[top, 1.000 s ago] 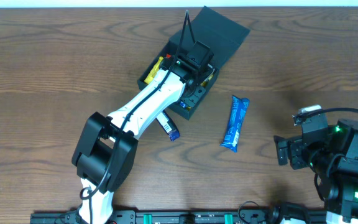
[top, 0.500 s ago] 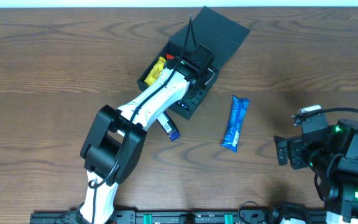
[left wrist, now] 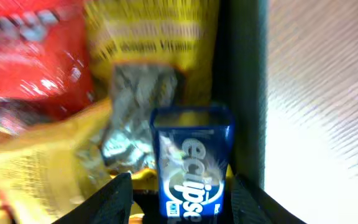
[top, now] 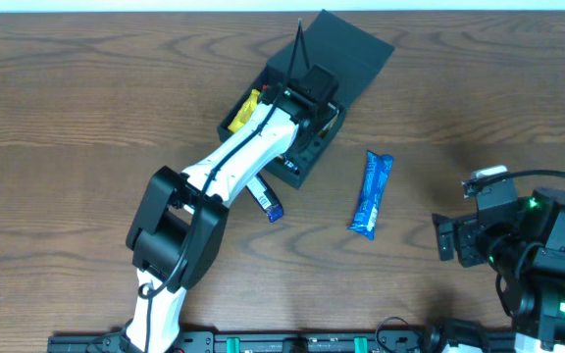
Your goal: Pack container
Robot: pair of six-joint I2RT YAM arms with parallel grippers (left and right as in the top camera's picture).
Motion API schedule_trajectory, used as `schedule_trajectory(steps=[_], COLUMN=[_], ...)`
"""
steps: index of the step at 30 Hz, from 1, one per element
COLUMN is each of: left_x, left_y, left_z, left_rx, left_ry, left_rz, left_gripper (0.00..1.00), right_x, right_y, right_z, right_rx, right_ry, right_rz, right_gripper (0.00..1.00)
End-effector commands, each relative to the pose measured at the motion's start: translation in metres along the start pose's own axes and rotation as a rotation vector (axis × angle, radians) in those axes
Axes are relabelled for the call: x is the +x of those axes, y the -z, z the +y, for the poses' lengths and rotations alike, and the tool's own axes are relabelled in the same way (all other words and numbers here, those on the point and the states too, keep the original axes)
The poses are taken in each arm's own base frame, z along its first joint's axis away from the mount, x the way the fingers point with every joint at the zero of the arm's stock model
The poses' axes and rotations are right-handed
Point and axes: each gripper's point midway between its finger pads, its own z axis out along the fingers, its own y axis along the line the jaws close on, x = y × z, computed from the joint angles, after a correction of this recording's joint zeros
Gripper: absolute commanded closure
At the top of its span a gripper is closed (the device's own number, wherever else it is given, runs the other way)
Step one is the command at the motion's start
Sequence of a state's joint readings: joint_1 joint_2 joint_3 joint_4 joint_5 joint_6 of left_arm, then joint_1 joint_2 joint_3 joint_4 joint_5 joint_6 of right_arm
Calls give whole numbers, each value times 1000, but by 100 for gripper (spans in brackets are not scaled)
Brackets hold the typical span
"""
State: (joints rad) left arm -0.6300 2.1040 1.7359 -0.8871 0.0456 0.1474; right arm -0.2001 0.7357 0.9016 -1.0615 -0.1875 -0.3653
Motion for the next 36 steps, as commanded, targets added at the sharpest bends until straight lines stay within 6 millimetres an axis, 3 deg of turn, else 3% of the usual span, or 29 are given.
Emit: schedule_trajectory(steps=[1, 6, 9, 12, 15, 17, 19, 20, 24, 28, 33, 36], left_x=[-15, -16, -11, 4, 34, 56, 67, 72, 87, 91, 105, 115], left_y=[19, 47, 69, 85, 89, 90, 87, 84, 61, 33, 15, 10], left_z=[9, 23, 34, 42, 45, 44, 41, 34, 11, 7, -1, 1], left_rx=[-13, -80, -138, -159, -157, -181, -190, -177, -118, -90, -58, -85], left_ry=[9, 39, 151, 445, 817, 1044, 1191, 1285, 1510, 1526, 1556, 1553], left_rz=[-57, -98, -116, -110, -31, 43, 80, 109, 210, 170, 127, 127], left_gripper=[48, 48, 44, 40, 36, 24, 6, 2, 5, 5, 0, 7], right_x=[0, 0, 0, 0, 0, 0, 0, 0, 0, 0, 0, 0], right_y=[0, 0, 0, 0, 0, 0, 0, 0, 0, 0, 0, 0], right_z=[0, 0, 0, 0, 0, 0, 0, 0, 0, 0, 0, 0], right_rx=[-5, -5, -5, -5, -5, -5, -5, -5, -5, -5, -5, -5], right_ry=[-20, -20, -20, -20, -20, -20, -20, -20, -20, -20, -20, -20], right_rz=[-3, -3, -3, -3, -3, -3, -3, -3, -3, -3, -3, -3], right_gripper=[1, 1, 1, 1, 1, 1, 1, 1, 1, 1, 1, 1])
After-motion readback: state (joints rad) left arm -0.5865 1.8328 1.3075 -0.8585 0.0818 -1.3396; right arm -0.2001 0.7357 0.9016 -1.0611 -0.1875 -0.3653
